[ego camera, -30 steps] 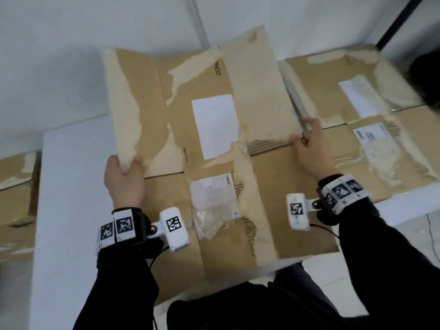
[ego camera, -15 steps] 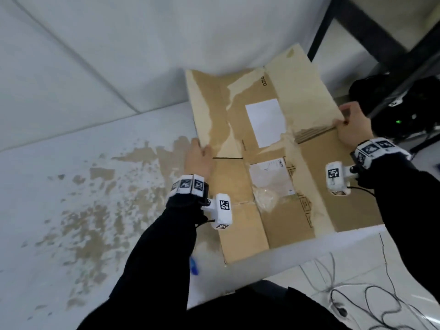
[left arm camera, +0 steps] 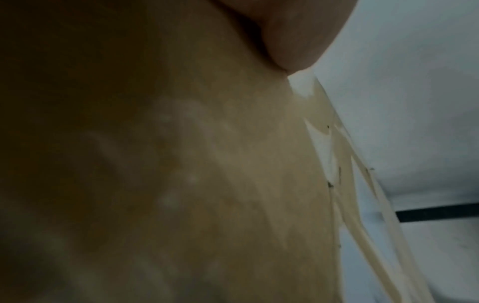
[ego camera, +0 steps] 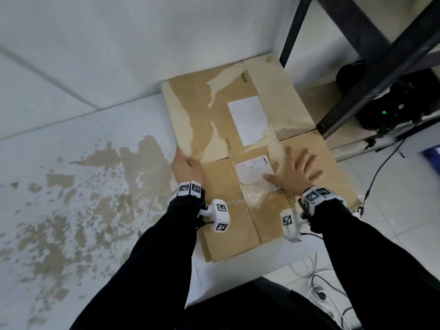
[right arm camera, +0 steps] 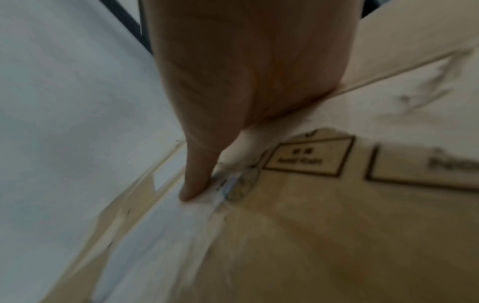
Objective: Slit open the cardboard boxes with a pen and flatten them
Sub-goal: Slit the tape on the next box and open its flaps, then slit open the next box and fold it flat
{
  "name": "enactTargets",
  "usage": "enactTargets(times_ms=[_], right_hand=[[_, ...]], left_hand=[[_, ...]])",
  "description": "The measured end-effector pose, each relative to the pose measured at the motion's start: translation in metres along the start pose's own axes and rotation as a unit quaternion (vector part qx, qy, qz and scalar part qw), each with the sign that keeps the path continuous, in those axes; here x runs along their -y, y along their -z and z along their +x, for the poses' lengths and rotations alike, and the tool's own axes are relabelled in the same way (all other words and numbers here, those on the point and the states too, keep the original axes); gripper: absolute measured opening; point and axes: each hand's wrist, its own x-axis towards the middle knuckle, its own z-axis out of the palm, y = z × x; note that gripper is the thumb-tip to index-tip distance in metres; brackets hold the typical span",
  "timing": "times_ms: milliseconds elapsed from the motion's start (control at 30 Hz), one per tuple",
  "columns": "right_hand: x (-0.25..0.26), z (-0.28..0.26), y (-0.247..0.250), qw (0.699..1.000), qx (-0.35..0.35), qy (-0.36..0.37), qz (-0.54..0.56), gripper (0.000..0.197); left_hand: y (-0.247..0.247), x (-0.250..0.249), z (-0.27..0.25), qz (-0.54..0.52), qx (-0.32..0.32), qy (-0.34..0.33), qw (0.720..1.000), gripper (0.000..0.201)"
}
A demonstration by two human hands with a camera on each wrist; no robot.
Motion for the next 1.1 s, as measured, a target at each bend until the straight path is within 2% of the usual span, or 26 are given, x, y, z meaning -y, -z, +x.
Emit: enactTargets(times_ms=[67, 167, 300, 333, 400, 467, 500, 567, 600, 633, 667, 700, 767, 833, 900, 967, 1033, 1100], right_hand=[[-0.001, 0.003, 0.002, 0.999, 0.026, -0.004, -0.019, 0.120], [-0.003, 0.003, 0.005, 1.000, 0.015, -0.008, -0.015, 0.120], [0.001, -0.001, -0.002, 0.996, -0.079, 0.021, 0.018, 0.125], [0.002, -0.001, -0.002, 0.996, -0.083, 0.014, 0.018, 0.121], [0.011, -0.008, 0.001, 0.998, -0.060, 0.018, 0.012, 0.093], [0.026, -0.028, -0.005, 0.993, -0.074, 0.087, 0.008, 0.061], [0.037, -0.042, -0.014, 0.984, -0.099, 0.148, -0.010, 0.051], [0.070, -0.088, -0.037, 0.946, -0.122, 0.301, -0.018, 0.037], [0.087, -0.117, -0.049, 0.923, -0.094, 0.374, 0.011, 0.032], [0.104, -0.147, -0.063, 0.900, -0.028, 0.431, 0.065, 0.026], [0.117, -0.176, -0.079, 0.876, 0.071, 0.465, 0.111, 0.020], [0.129, -0.204, -0.096, 0.845, 0.181, 0.488, 0.123, 0.016], [0.147, -0.249, -0.139, 0.773, 0.375, 0.511, 0.033, 0.012], [0.158, -0.285, -0.189, 0.702, 0.502, 0.497, -0.092, 0.013], [0.169, -0.316, -0.237, 0.652, 0.522, 0.515, -0.191, 0.018], [0.183, -0.339, -0.283, 0.632, 0.509, 0.533, -0.238, 0.020], [0.200, -0.356, -0.327, 0.636, 0.502, 0.519, -0.273, 0.021], [0.221, -0.368, -0.371, 0.658, 0.486, 0.487, -0.307, 0.024]], left_hand=[[0.000, 0.003, -0.003, 0.037, 0.032, -0.006, 0.999, 0.060], [0.007, 0.001, -0.011, 0.056, 0.111, -0.024, 0.992, 0.065], [0.044, 0.021, -0.047, -0.016, 0.143, -0.015, 0.990, 0.049], [0.056, 0.031, -0.061, -0.049, 0.139, -0.006, 0.989, 0.043], [0.082, 0.059, -0.099, -0.137, 0.107, 0.025, 0.985, 0.032], [0.109, 0.092, -0.147, -0.200, 0.055, 0.058, 0.977, 0.023], [0.121, 0.108, -0.172, -0.221, 0.026, 0.079, 0.972, 0.022], [0.145, 0.145, -0.222, -0.261, -0.030, 0.133, 0.956, 0.025], [0.154, 0.165, -0.246, -0.276, -0.055, 0.160, 0.946, 0.027], [0.160, 0.186, -0.271, -0.284, -0.081, 0.189, 0.937, 0.028], [0.164, 0.210, -0.295, -0.290, -0.108, 0.222, 0.925, 0.029], [0.166, 0.234, -0.318, -0.294, -0.137, 0.260, 0.910, 0.029], [0.163, 0.284, -0.359, -0.306, -0.191, 0.347, 0.865, 0.026], [0.155, 0.332, -0.398, -0.331, -0.212, 0.441, 0.807, 0.021], [0.145, 0.374, -0.436, -0.363, -0.190, 0.516, 0.753, 0.022], [0.135, 0.409, -0.471, -0.411, -0.167, 0.563, 0.697, 0.026], [0.134, 0.436, -0.499, -0.455, -0.170, 0.601, 0.635, 0.027], [0.144, 0.462, -0.516, -0.466, -0.177, 0.626, 0.600, 0.031]])
